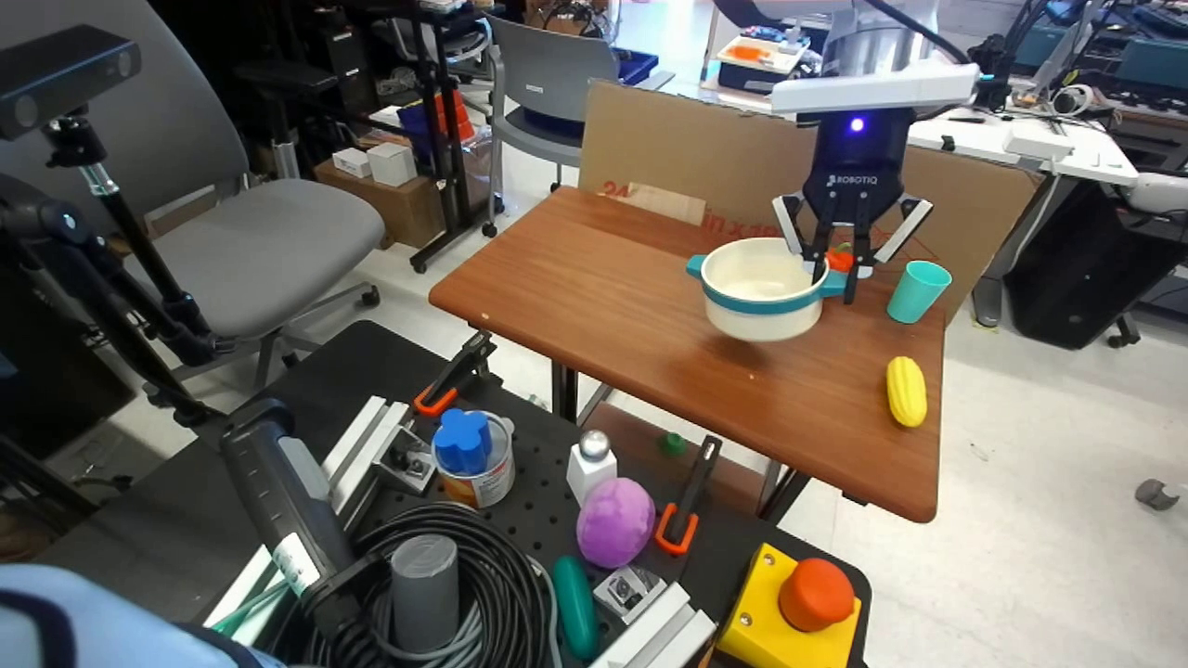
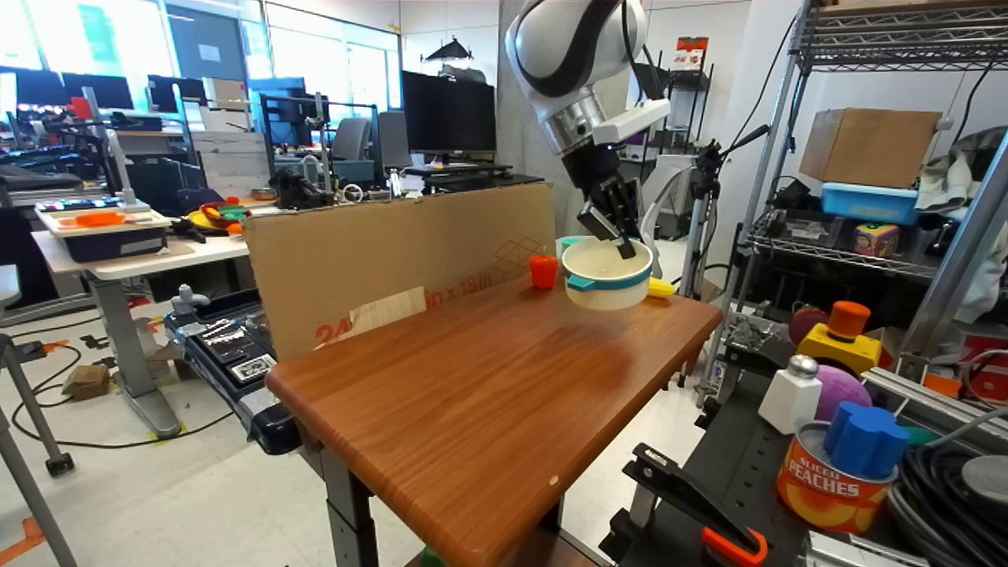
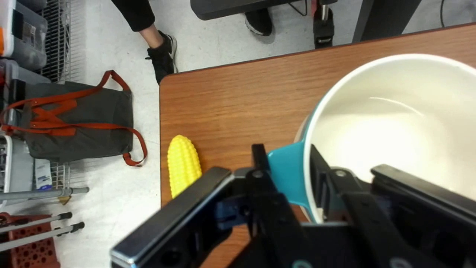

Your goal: Move the bowl to the right on the table

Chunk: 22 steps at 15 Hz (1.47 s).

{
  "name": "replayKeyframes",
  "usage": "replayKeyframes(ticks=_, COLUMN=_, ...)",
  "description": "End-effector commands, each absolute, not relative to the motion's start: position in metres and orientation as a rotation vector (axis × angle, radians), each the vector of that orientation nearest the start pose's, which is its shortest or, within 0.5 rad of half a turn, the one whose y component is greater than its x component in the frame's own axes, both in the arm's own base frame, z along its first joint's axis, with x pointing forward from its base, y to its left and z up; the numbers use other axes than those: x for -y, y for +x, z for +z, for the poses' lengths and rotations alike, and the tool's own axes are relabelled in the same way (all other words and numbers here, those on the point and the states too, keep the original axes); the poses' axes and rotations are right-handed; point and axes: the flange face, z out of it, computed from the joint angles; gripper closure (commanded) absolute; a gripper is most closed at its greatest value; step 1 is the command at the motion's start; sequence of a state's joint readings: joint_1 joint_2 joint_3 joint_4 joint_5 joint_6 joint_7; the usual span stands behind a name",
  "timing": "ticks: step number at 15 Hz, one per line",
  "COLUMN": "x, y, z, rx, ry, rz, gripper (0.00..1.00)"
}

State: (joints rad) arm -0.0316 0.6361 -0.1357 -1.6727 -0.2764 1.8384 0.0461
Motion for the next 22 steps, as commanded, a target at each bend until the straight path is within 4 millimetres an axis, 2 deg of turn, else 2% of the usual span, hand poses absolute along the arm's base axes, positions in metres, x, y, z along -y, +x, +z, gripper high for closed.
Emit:
replayKeyframes(ticks=1, x=0.129, y=0.613, z=0.203, rx=-0.178, ry=-3.385, rz=0.805, gripper=0.93)
replayKeyframes(ticks=7, x=0.145, y=0.619, z=0.175, rx=-0.361, ry=-3.417, rz=0.81, gripper=0.93)
replayKeyframes(ticks=10, x=0.146, y=0.618, z=0.171, rx=-0.413, ry=-3.404, rz=0.843, gripper=0.93)
replayKeyframes(ticks=11, x=0.146, y=0.618, z=0.172, rx=-0.42, ry=-3.403, rz=0.847, gripper=0.47)
replayKeyframes(ticks=13, x=0.143, y=0.615, z=0.174, rx=-0.418, ry=-3.41, rz=0.859, gripper=0.39)
replayKeyframes(ticks=17, x=0.131, y=0.607, z=0.186, rx=-0.355, ry=-3.407, rz=0.904, gripper=0.1)
replayKeyframes(ticks=18, x=0.119, y=0.604, z=0.197, rx=-0.298, ry=-3.413, rz=0.873, gripper=0.03)
replayKeyframes(ticks=19, x=0.105, y=0.599, z=0.209, rx=-0.228, ry=-3.419, rz=0.826, gripper=0.0)
replayKeyframes(ticks=22, x=0.061, y=0.586, z=0.253, rx=-0.046, ry=-3.427, rz=0.586, gripper=0.0)
